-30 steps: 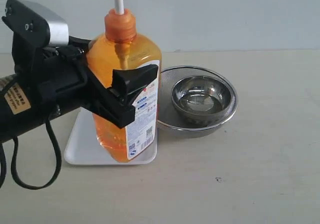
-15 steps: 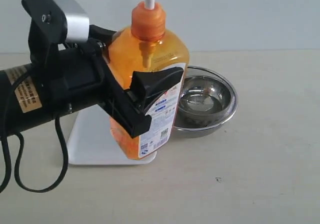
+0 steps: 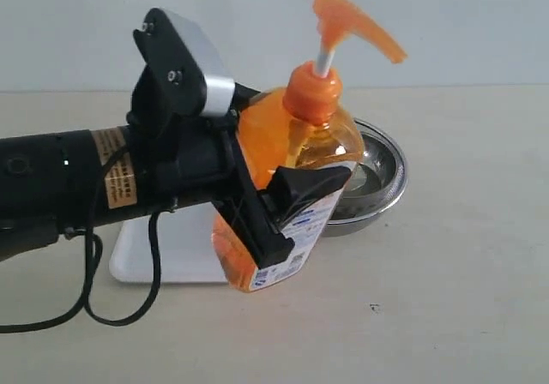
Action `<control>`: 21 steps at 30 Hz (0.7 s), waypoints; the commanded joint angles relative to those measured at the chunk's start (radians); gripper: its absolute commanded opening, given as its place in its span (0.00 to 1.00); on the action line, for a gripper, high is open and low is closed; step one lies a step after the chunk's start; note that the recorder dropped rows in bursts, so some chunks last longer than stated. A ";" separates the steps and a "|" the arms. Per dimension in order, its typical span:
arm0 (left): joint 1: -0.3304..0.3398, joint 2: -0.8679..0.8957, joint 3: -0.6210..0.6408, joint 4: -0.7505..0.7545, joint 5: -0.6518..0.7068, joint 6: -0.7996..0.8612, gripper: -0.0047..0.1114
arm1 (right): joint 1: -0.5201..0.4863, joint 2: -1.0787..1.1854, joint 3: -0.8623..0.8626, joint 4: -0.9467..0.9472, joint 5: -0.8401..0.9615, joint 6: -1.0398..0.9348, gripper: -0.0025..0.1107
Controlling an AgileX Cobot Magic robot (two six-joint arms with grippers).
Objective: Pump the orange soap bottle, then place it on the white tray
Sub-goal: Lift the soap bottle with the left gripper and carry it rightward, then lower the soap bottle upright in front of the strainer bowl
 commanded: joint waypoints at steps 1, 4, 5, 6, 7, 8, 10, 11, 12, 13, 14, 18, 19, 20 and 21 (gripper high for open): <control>0.002 0.040 -0.064 0.169 -0.135 -0.123 0.08 | -0.006 -0.005 0.000 -0.004 -0.004 -0.003 0.02; 0.033 0.098 -0.099 0.292 -0.247 -0.235 0.08 | -0.006 -0.005 0.000 0.001 -0.004 -0.003 0.02; 0.046 0.108 -0.099 0.295 -0.285 -0.241 0.08 | -0.006 -0.005 0.000 0.001 -0.004 -0.003 0.02; 0.081 0.129 -0.099 0.319 -0.361 -0.272 0.08 | -0.006 -0.005 0.000 0.001 -0.004 -0.003 0.02; 0.095 0.137 -0.099 0.334 -0.390 -0.282 0.08 | -0.006 -0.005 0.000 0.001 -0.004 -0.003 0.02; 0.133 0.155 -0.099 0.361 -0.461 -0.307 0.08 | -0.006 -0.005 0.000 0.001 -0.004 -0.003 0.02; 0.182 0.179 -0.099 0.393 -0.562 -0.341 0.08 | -0.006 -0.005 0.000 0.001 -0.004 -0.003 0.02; 0.207 0.195 -0.099 0.417 -0.617 -0.354 0.08 | -0.006 -0.005 0.000 0.006 -0.004 -0.005 0.02; 0.224 0.210 -0.099 0.437 -0.656 -0.361 0.08 | -0.006 -0.005 0.000 0.006 -0.004 -0.003 0.02; 0.242 0.230 -0.110 0.488 -0.679 -0.384 0.08 | -0.006 -0.005 0.000 0.006 -0.004 -0.003 0.02; 0.250 0.241 -0.123 0.525 -0.679 -0.409 0.08 | -0.006 -0.005 0.000 0.006 -0.004 -0.003 0.02; 0.263 0.310 -0.234 0.662 -0.679 -0.510 0.08 | -0.006 -0.005 0.000 0.006 -0.004 -0.003 0.02; 0.263 0.325 -0.255 0.668 -0.679 -0.521 0.08 | -0.006 -0.005 0.000 0.006 -0.004 -0.003 0.02; 0.263 0.341 -0.276 0.681 -0.679 -0.535 0.08 | -0.006 -0.005 0.000 0.006 -0.004 -0.003 0.02; 0.263 0.356 -0.293 0.694 -0.679 -0.538 0.08 | -0.006 -0.005 0.000 0.006 -0.004 -0.003 0.02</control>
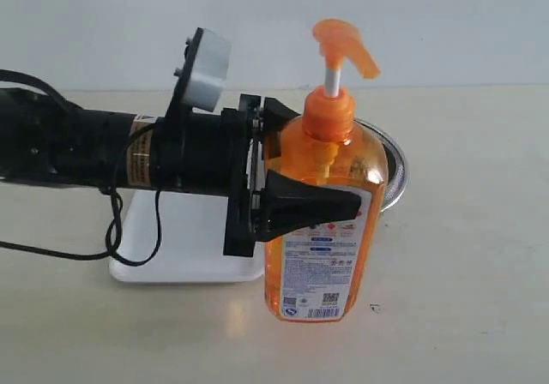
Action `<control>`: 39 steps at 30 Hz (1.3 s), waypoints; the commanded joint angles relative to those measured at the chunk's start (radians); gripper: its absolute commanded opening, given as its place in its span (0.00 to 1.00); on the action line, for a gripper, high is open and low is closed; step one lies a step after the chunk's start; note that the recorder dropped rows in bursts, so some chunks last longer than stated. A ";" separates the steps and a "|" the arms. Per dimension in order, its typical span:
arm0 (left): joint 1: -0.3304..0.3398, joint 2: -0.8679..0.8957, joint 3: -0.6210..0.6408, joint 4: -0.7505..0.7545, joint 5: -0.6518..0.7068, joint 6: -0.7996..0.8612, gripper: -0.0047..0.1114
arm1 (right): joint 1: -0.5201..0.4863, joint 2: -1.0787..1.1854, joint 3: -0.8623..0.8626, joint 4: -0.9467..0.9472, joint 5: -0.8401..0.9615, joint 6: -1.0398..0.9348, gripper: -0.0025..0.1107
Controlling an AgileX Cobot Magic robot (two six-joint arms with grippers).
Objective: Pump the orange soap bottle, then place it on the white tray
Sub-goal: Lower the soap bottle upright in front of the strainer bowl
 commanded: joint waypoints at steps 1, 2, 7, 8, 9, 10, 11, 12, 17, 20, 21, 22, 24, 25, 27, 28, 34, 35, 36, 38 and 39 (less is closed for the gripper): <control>0.004 0.049 -0.100 0.019 -0.084 -0.059 0.08 | -0.006 -0.005 0.000 0.000 -0.004 -0.003 0.02; 0.004 0.065 -0.121 0.036 -0.084 -0.079 0.08 | -0.006 -0.005 0.000 0.000 -0.004 -0.003 0.02; 0.004 0.133 -0.223 0.141 -0.084 -0.174 0.08 | -0.006 -0.005 0.000 0.000 -0.004 -0.003 0.02; 0.004 0.141 -0.233 0.152 -0.084 -0.184 0.08 | -0.006 -0.005 0.000 0.000 -0.004 -0.003 0.02; 0.004 0.147 -0.242 0.154 -0.084 -0.191 0.08 | -0.006 -0.005 0.000 0.000 -0.004 -0.003 0.02; 0.004 0.152 -0.247 0.154 -0.084 -0.196 0.08 | -0.006 -0.005 0.000 0.000 -0.004 -0.003 0.02; 0.004 0.154 -0.254 0.154 -0.084 -0.196 0.08 | -0.006 -0.005 0.000 0.000 -0.004 -0.003 0.02; 0.004 0.154 -0.257 0.154 -0.084 -0.196 0.08 | -0.006 -0.005 0.000 0.000 -0.004 -0.003 0.02; -0.006 0.154 -0.256 0.144 -0.084 -0.196 0.08 | -0.006 -0.005 0.000 0.000 -0.004 -0.003 0.02; -0.018 0.154 -0.256 0.144 -0.084 -0.196 0.08 | -0.006 -0.005 0.000 0.000 -0.004 -0.003 0.02; -0.022 0.154 -0.256 0.144 -0.084 -0.196 0.08 | -0.006 -0.005 0.000 -0.006 -0.004 -0.001 0.02; -0.022 0.154 -0.256 0.144 -0.084 -0.196 0.08 | -0.006 -0.005 0.000 -0.006 -0.004 -0.001 0.02; -0.021 0.154 -0.256 0.142 -0.084 -0.196 0.08 | -0.006 -0.005 0.000 -0.006 -0.004 -0.001 0.02; -0.021 0.154 -0.256 0.142 -0.084 -0.196 0.08 | -0.006 -0.005 0.000 -0.006 -0.004 -0.001 0.02; -0.021 0.154 -0.256 0.139 -0.084 -0.196 0.08 | -0.006 -0.005 0.000 -0.006 -0.004 -0.001 0.02; -0.021 0.154 -0.256 0.139 -0.084 -0.196 0.08 | -0.006 -0.005 0.000 -0.006 -0.004 -0.004 0.02; -0.021 0.154 -0.256 0.143 -0.084 -0.196 0.09 | -0.006 -0.005 0.000 -0.006 -0.004 -0.004 0.02; -0.021 0.154 -0.256 0.143 -0.084 -0.196 0.11 | -0.006 -0.005 0.000 -0.006 -0.004 -0.002 0.02; -0.021 0.154 -0.256 0.143 -0.084 -0.196 0.15 | -0.006 -0.005 0.000 -0.006 -0.004 -0.002 0.02; -0.021 0.154 -0.256 0.150 -0.084 -0.196 0.26 | -0.006 -0.005 0.000 -0.006 -0.004 -0.002 0.02; -0.021 0.154 -0.256 0.150 -0.084 -0.199 0.33 | -0.006 -0.005 0.000 -0.006 -0.004 -0.002 0.02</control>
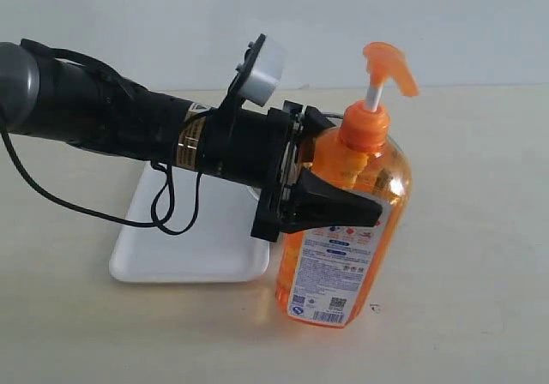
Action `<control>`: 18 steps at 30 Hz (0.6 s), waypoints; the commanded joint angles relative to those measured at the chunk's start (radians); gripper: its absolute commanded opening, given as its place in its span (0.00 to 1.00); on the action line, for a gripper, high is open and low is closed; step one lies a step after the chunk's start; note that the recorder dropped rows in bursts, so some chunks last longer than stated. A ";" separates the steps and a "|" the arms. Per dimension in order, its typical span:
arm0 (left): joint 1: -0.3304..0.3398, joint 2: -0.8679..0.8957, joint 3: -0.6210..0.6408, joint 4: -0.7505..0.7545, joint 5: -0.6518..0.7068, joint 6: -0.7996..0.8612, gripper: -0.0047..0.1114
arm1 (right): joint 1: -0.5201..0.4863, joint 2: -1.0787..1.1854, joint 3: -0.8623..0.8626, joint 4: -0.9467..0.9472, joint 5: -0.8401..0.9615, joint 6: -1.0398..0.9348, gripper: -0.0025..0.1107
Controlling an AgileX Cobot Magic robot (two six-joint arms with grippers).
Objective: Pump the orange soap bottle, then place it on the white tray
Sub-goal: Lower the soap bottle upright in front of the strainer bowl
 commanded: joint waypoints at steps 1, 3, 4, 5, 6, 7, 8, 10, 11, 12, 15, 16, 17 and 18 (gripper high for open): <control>-0.002 -0.013 -0.014 -0.048 -0.061 -0.019 0.40 | -0.006 -0.005 0.000 -0.006 -0.004 -0.002 0.02; -0.002 -0.013 -0.014 -0.048 -0.061 -0.033 0.54 | -0.006 -0.005 0.000 -0.006 -0.004 -0.004 0.02; -0.002 -0.013 -0.014 -0.048 -0.061 -0.042 0.59 | -0.006 -0.005 0.000 -0.006 -0.004 -0.004 0.02; -0.002 -0.013 -0.014 -0.048 -0.061 -0.046 0.61 | -0.006 -0.005 0.000 -0.006 -0.004 -0.004 0.02; -0.002 -0.013 -0.014 -0.048 -0.061 -0.053 0.64 | -0.006 -0.005 0.000 -0.006 -0.004 -0.004 0.02; -0.002 -0.013 -0.014 -0.048 -0.061 -0.063 0.65 | -0.006 -0.005 0.000 -0.006 -0.004 -0.004 0.02; -0.002 -0.013 -0.014 -0.048 -0.061 -0.065 0.65 | -0.006 -0.005 0.000 -0.008 -0.004 -0.004 0.02; -0.002 -0.013 -0.014 -0.048 -0.061 -0.065 0.66 | -0.006 -0.005 0.000 -0.008 -0.004 -0.002 0.02; -0.002 -0.013 -0.014 -0.048 -0.061 -0.065 0.66 | -0.006 -0.005 0.000 -0.008 -0.004 -0.002 0.02; -0.002 -0.013 -0.014 -0.048 -0.061 -0.065 0.66 | -0.006 -0.005 0.000 -0.008 -0.004 -0.002 0.02; -0.002 -0.013 -0.014 -0.048 -0.061 -0.065 0.66 | -0.006 -0.005 0.000 -0.008 -0.004 -0.002 0.02; -0.002 -0.013 -0.014 -0.048 -0.061 -0.065 0.66 | -0.006 -0.005 0.000 -0.008 -0.004 -0.002 0.02; -0.002 -0.013 -0.014 -0.048 -0.061 -0.065 0.66 | -0.006 -0.005 0.000 -0.008 -0.004 -0.004 0.02; -0.002 -0.013 -0.014 -0.048 -0.061 -0.065 0.66 | -0.006 -0.005 0.000 -0.008 -0.004 -0.004 0.02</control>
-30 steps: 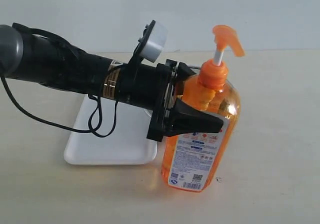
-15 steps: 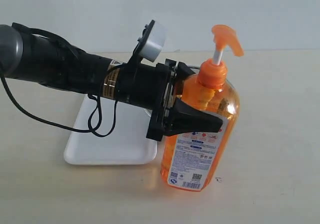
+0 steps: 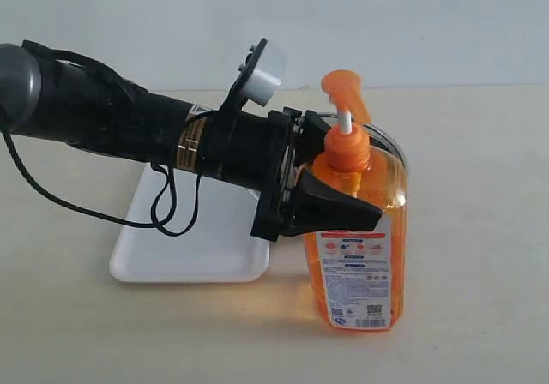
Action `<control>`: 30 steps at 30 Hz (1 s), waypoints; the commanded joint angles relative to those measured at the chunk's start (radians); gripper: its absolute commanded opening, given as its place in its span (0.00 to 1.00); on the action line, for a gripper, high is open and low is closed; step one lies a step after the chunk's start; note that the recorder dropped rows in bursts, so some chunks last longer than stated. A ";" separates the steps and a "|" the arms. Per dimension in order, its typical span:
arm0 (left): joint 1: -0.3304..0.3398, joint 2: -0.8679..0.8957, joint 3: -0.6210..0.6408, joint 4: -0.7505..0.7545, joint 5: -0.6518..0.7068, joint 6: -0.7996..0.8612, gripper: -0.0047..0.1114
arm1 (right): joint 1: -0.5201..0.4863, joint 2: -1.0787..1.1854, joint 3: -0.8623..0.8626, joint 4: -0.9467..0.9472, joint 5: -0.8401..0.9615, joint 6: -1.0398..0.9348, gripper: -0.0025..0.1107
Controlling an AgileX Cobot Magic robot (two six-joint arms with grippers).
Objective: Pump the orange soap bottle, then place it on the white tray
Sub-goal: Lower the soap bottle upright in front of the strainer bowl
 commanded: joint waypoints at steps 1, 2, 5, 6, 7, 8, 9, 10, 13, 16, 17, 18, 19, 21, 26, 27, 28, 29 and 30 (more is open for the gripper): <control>-0.002 -0.017 -0.014 -0.059 -0.061 -0.013 0.66 | -0.006 -0.005 0.000 -0.008 -0.004 -0.004 0.02; -0.002 -0.017 -0.014 -0.059 -0.061 -0.015 0.66 | -0.006 -0.005 0.000 -0.008 -0.004 -0.004 0.02; -0.002 -0.017 -0.014 -0.057 -0.061 -0.043 0.66 | -0.006 -0.005 0.000 -0.008 -0.004 -0.004 0.02; -0.002 -0.017 -0.014 -0.054 -0.061 -0.050 0.66 | -0.006 -0.005 0.000 -0.008 -0.004 -0.002 0.02; -0.002 -0.017 -0.014 -0.049 -0.061 -0.055 0.68 | -0.006 -0.005 0.000 -0.008 -0.004 -0.002 0.02; -0.002 -0.017 -0.014 -0.044 -0.061 -0.063 0.69 | -0.006 -0.005 0.000 -0.008 -0.004 -0.002 0.02; -0.002 -0.017 -0.014 -0.044 -0.061 -0.071 0.71 | -0.006 -0.005 0.000 -0.008 -0.004 -0.002 0.02; -0.002 -0.017 -0.014 -0.044 -0.061 -0.087 0.72 | -0.006 -0.005 0.000 -0.008 -0.004 -0.002 0.02; -0.002 -0.017 -0.014 -0.044 -0.061 -0.101 0.74 | -0.006 -0.005 0.000 -0.008 -0.004 -0.004 0.02; -0.002 -0.017 -0.014 -0.043 -0.061 -0.101 0.74 | -0.006 -0.005 0.000 -0.008 -0.004 -0.004 0.02; -0.002 -0.017 -0.014 -0.043 -0.061 -0.101 0.74 | -0.006 -0.005 0.000 -0.008 -0.004 -0.004 0.02; -0.002 -0.017 -0.014 -0.037 -0.061 -0.101 0.74 | -0.006 -0.005 0.000 -0.008 -0.004 -0.004 0.02; -0.002 -0.017 -0.014 -0.034 -0.061 -0.101 0.74 | -0.006 -0.005 0.000 -0.008 -0.004 -0.004 0.02; -0.002 -0.017 -0.014 -0.014 -0.061 -0.101 0.74 | -0.006 -0.005 0.000 -0.008 -0.004 -0.002 0.02; 0.000 -0.020 -0.014 -0.005 -0.061 -0.104 0.74 | -0.006 -0.005 0.000 -0.008 -0.004 -0.002 0.02; 0.000 -0.020 -0.014 -0.002 -0.061 -0.104 0.74 | -0.006 -0.005 0.000 -0.008 -0.004 -0.006 0.02; 0.000 -0.020 -0.014 -0.001 -0.061 -0.104 0.74 | -0.006 -0.005 0.000 -0.008 -0.004 -0.006 0.02; 0.000 -0.020 -0.014 0.002 -0.061 -0.104 0.74 | -0.006 -0.005 0.000 -0.008 -0.004 -0.006 0.02; 0.000 -0.020 -0.014 0.009 -0.061 -0.104 0.74 | -0.006 -0.005 0.000 -0.008 -0.004 -0.006 0.02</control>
